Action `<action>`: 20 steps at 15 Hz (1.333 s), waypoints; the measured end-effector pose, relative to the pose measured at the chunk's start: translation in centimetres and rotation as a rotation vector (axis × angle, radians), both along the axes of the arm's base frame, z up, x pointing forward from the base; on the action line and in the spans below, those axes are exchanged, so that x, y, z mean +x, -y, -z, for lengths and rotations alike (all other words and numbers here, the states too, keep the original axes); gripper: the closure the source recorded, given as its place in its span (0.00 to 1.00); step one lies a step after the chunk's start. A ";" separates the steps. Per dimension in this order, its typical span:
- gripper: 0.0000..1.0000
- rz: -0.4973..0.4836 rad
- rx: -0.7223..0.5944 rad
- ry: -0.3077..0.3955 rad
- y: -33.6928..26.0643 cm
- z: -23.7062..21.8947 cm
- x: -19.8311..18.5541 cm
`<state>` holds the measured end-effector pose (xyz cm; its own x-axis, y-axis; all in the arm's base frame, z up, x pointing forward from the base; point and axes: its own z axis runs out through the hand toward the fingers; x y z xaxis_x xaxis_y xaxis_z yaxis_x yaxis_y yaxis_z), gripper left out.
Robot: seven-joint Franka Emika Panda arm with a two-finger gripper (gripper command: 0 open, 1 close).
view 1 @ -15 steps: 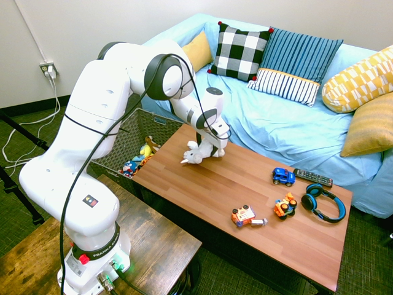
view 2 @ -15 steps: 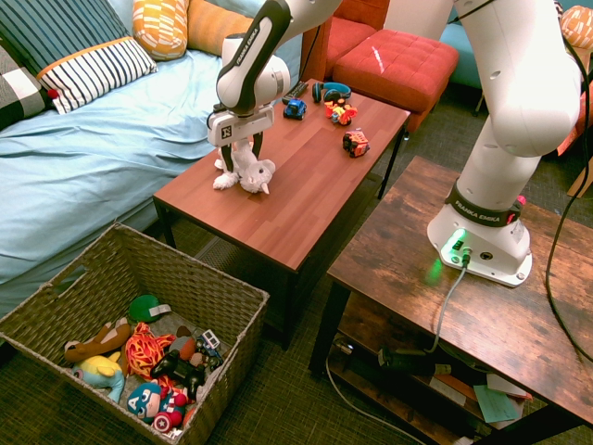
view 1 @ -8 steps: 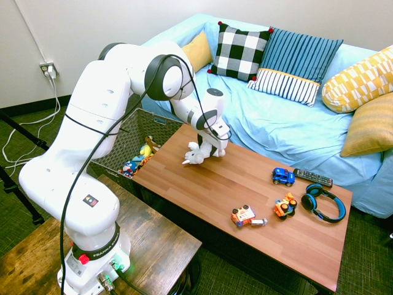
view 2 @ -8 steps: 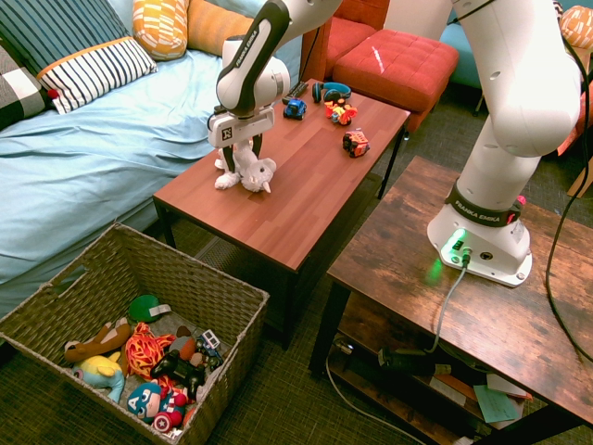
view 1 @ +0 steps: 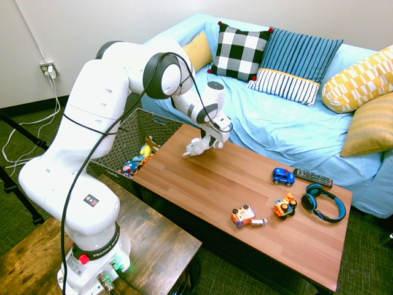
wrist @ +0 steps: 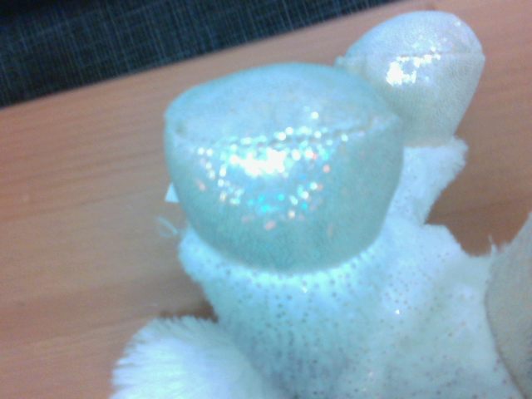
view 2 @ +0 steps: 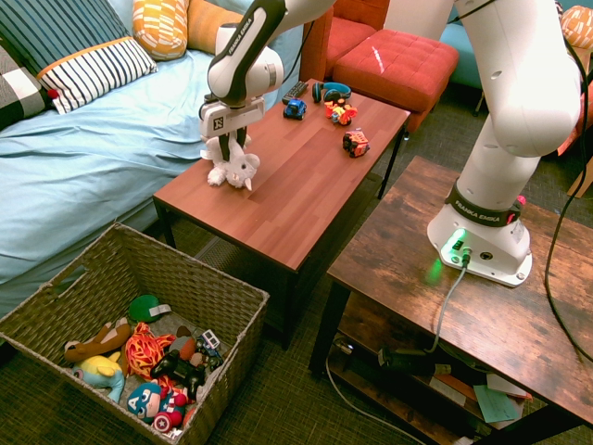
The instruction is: Put the stuffed toy in the basket
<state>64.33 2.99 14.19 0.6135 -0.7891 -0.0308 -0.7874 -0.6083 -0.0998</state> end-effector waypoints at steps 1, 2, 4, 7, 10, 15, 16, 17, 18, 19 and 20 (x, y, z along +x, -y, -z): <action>1.00 -0.031 -0.001 0.009 -1.7 -1.2 0.5; 1.00 -0.068 -0.004 0.016 -3.8 -2.2 1.0; 1.00 -0.141 -0.014 0.020 -9.1 -3.7 1.5; 1.00 -0.249 -0.037 0.011 -19.0 -4.0 0.4; 1.00 -0.334 -0.038 -0.011 -27.6 -1.4 -1.7; 1.00 -0.415 -0.042 -0.054 -35.5 4.6 -5.6; 0.00 -0.420 -0.044 -0.058 -36.1 5.3 -6.0; 0.00 -0.418 -0.045 -0.063 -36.4 5.7 -6.1; 0.00 -0.416 -0.046 -0.067 -36.5 5.9 -6.1; 0.00 -0.413 -0.046 -0.069 -36.5 5.8 -5.9; 0.00 -0.411 -0.046 -0.070 -36.5 5.6 -5.7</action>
